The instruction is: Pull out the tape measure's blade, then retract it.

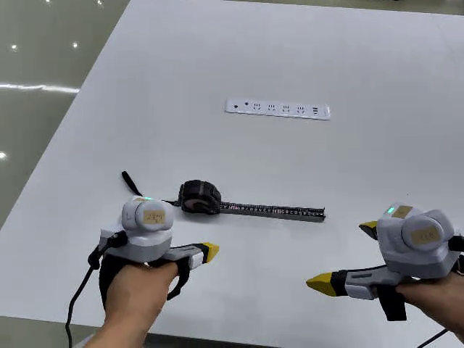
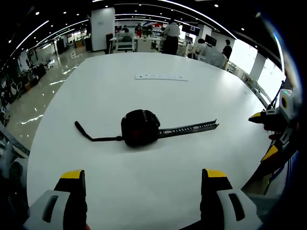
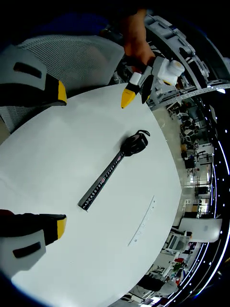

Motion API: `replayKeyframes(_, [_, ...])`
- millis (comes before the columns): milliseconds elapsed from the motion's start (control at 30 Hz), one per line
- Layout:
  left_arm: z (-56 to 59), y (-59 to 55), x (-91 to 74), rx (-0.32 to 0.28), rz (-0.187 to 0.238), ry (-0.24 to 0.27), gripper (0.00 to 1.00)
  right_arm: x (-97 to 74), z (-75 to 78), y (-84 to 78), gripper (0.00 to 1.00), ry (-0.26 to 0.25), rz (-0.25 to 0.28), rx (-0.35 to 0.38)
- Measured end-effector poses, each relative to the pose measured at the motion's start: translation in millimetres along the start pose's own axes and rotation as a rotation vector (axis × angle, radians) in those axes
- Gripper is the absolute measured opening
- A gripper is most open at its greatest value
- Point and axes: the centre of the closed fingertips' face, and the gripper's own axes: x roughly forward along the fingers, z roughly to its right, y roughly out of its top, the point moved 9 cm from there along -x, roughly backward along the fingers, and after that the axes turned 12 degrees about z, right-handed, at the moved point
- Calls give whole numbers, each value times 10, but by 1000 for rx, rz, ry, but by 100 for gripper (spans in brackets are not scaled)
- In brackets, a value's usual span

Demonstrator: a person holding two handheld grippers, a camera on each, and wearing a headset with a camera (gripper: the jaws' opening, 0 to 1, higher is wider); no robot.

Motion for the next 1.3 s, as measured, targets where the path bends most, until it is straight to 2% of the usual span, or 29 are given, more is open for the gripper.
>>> replayKeyframes(67, [16,2,53,0,17,-1,96,31,39,-8,88,7,-10,-9])
replayKeyframes(200, [42,-17,170,-2,10,0,95,83,130,-30,87,17,-24,-28])
replayKeyframes(500, [136,40,363,-20,21,-6,94,249,274,-112,84,62,-72,-52])
replayKeyframes(633, [161,68,441,-21,21,-7,91,302,331,-123,82,81,-93,-59])
replayKeyframes(800, [147,60,536,-40,21,6,91,376,434,-126,82,92,-105,-77])
replayKeyframes(967, [136,77,589,-60,27,20,89,440,535,-123,75,108,-128,-141])
replayKeyframes(1067, [128,90,624,-65,36,31,88,492,600,-104,74,116,-136,-145])
replayKeyframes(1200, [88,130,701,-86,49,46,87,575,679,-81,74,129,-156,-171])
replayKeyframes(1300, [88,158,746,-80,49,54,87,639,730,-74,73,149,-170,-197])
